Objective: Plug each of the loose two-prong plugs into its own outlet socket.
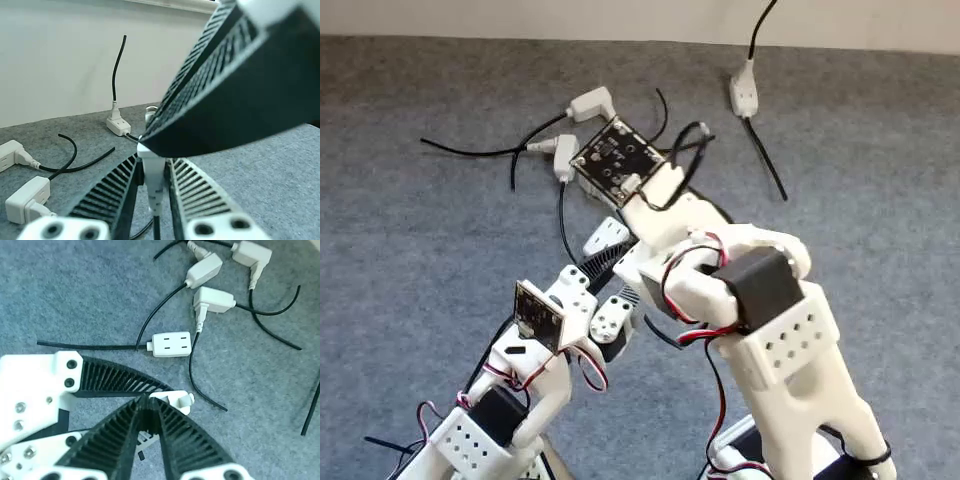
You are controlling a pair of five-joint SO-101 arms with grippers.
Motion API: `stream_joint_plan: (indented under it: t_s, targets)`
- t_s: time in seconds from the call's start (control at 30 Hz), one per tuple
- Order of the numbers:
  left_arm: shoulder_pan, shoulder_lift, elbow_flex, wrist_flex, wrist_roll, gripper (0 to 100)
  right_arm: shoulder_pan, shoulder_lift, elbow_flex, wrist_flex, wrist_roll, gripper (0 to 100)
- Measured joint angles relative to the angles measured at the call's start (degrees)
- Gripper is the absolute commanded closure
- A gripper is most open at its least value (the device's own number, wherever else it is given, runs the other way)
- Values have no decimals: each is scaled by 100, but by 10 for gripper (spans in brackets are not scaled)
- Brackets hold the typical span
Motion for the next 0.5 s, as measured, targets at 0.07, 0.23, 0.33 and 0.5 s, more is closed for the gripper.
stream_joint_plan:
  t_s: [0.07,0.23,0.33,0.5]
  targets:
    - [-18,0,0,0,0,995,0,-35,35,-44,0,991]
    - [-18,0,0,0,9,995,0,-35,70,-62,0,991]
    - [-18,0,0,0,9,995,141,-35,97,-149,0,991]
    - [-26,9,0,9,9,995,782,-114,633,-800,-9,991]
